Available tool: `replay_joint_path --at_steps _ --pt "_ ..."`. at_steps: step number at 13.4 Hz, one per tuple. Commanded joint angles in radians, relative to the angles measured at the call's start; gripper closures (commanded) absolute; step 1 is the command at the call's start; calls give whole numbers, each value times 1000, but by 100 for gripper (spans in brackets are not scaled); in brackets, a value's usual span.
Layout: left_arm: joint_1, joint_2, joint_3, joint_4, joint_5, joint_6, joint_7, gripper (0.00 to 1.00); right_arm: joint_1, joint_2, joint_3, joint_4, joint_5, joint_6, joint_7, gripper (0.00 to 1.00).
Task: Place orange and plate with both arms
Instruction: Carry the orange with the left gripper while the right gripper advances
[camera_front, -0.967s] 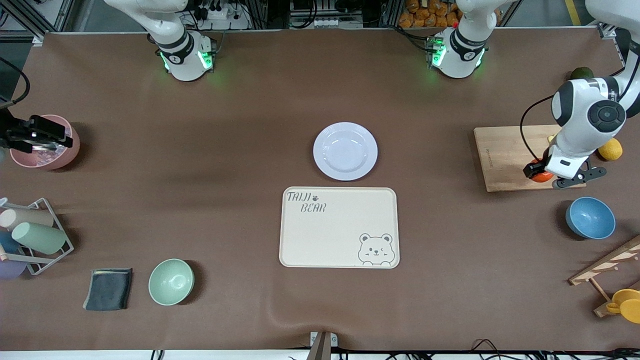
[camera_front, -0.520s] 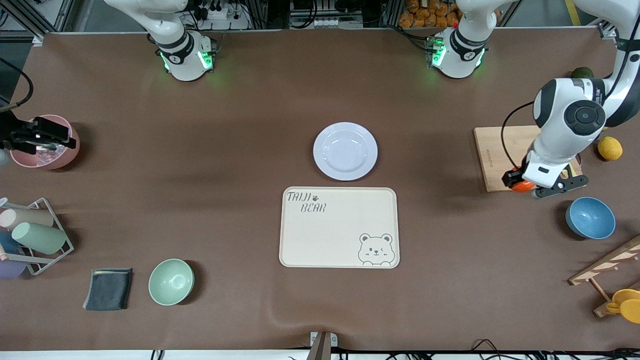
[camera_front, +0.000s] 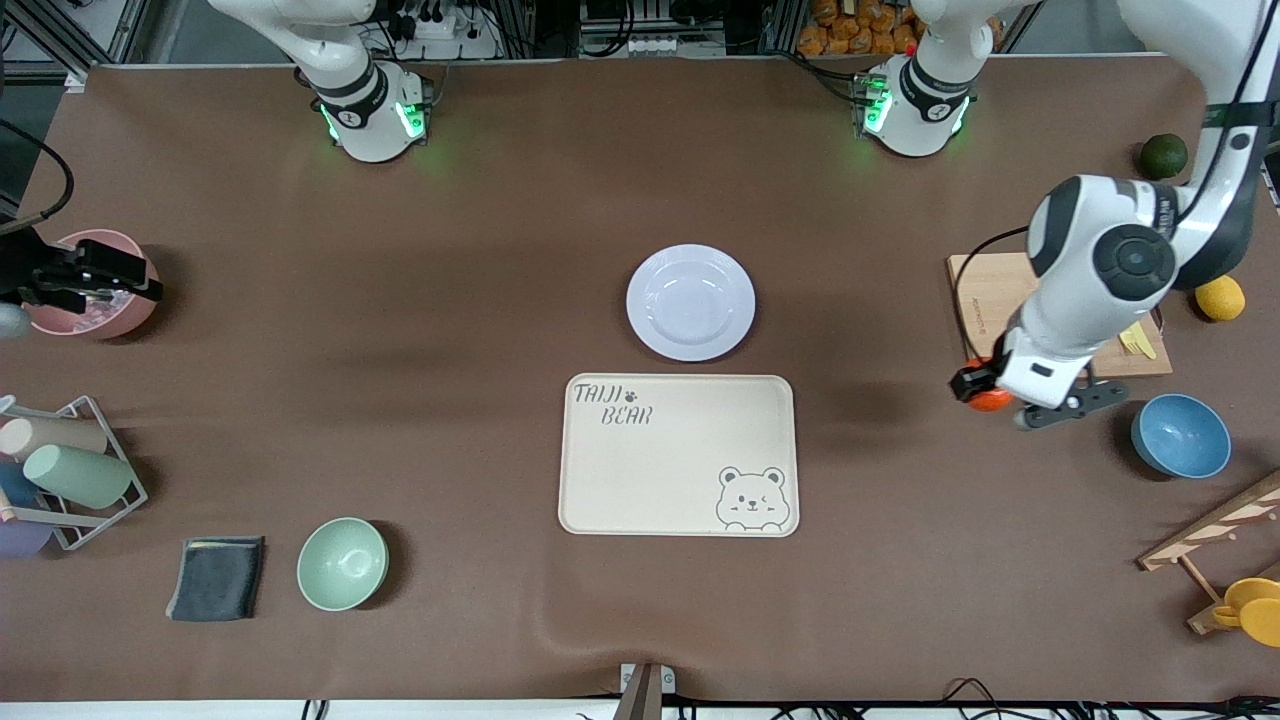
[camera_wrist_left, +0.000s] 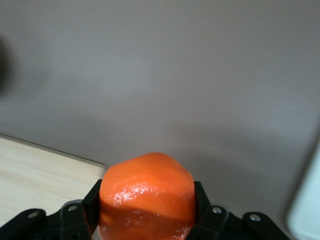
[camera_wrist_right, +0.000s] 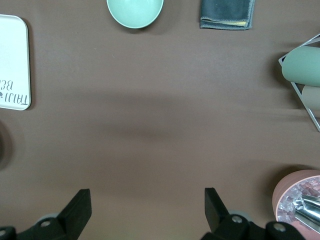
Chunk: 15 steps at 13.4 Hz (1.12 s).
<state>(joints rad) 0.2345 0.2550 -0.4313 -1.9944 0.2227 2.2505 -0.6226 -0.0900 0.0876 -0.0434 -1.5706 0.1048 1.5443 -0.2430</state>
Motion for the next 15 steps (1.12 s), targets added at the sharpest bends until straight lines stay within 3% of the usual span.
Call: replay_joint_path --at_steps 1,7,10,13,15 --pt "-119 85 -4 118 -29 -46 -139 100 -10 1 8 -3 16 -6 1 0" --pt "-340 320 2 377 -19 -46 -402 100 -5 15 10 -8 33 -13 7 0" --pt "-417 437 14 486 -16 -46 -454 100 -2 27 8 -47 99 -12 8 0" --pt "-489 471 66 503 -20 -36 -460 100 -11 40 8 -124 238 20 11 0" --pt "-527 486 94 523 -20 -32 -469 100 -2 40 8 -178 276 60 11 0"
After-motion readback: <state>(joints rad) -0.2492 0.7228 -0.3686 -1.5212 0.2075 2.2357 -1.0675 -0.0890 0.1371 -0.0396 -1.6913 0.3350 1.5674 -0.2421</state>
